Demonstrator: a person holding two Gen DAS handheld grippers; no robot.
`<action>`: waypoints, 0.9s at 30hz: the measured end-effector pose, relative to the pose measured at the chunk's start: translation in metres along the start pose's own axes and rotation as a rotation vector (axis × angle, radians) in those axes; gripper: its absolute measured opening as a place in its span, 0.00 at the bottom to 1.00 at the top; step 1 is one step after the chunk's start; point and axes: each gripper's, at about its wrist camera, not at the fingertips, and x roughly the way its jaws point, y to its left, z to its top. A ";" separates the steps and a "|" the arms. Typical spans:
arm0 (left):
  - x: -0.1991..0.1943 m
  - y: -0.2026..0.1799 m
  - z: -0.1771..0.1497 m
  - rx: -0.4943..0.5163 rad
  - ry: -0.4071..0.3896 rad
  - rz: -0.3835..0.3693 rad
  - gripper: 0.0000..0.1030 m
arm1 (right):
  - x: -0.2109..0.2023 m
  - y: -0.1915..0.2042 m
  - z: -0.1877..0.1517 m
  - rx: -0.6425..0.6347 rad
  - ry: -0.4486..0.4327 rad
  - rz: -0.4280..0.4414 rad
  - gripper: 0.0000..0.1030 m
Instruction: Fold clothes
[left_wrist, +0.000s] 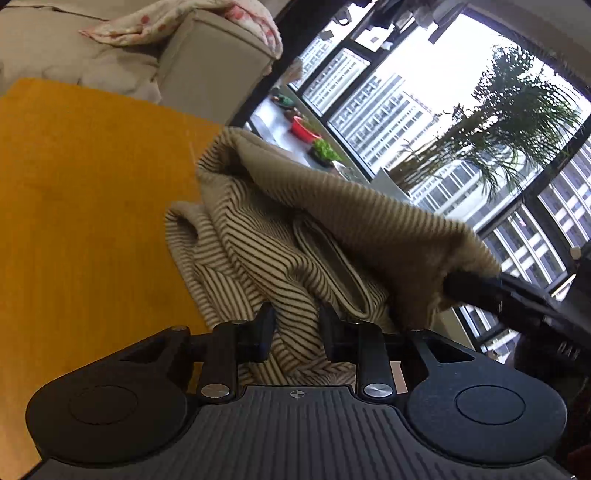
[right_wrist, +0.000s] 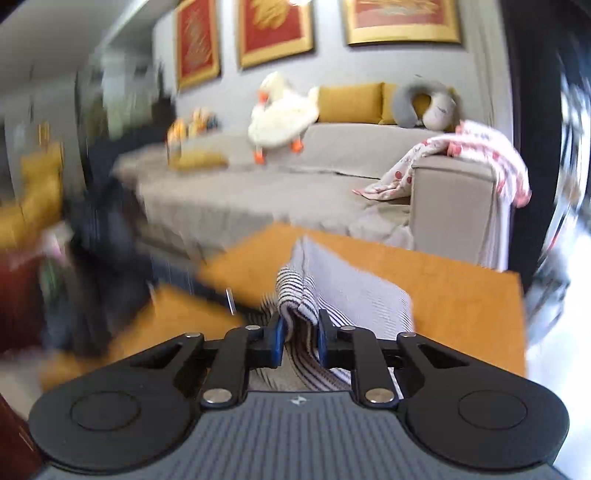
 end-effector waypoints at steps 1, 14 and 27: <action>0.006 -0.001 -0.002 0.001 0.006 -0.002 0.28 | 0.004 -0.007 0.006 0.054 -0.006 0.027 0.14; 0.014 -0.003 -0.013 0.029 0.009 -0.004 0.27 | 0.039 -0.025 -0.018 0.288 0.103 0.229 0.11; 0.004 -0.004 -0.021 0.043 -0.005 -0.056 0.43 | 0.072 -0.047 -0.022 0.647 0.028 0.329 0.11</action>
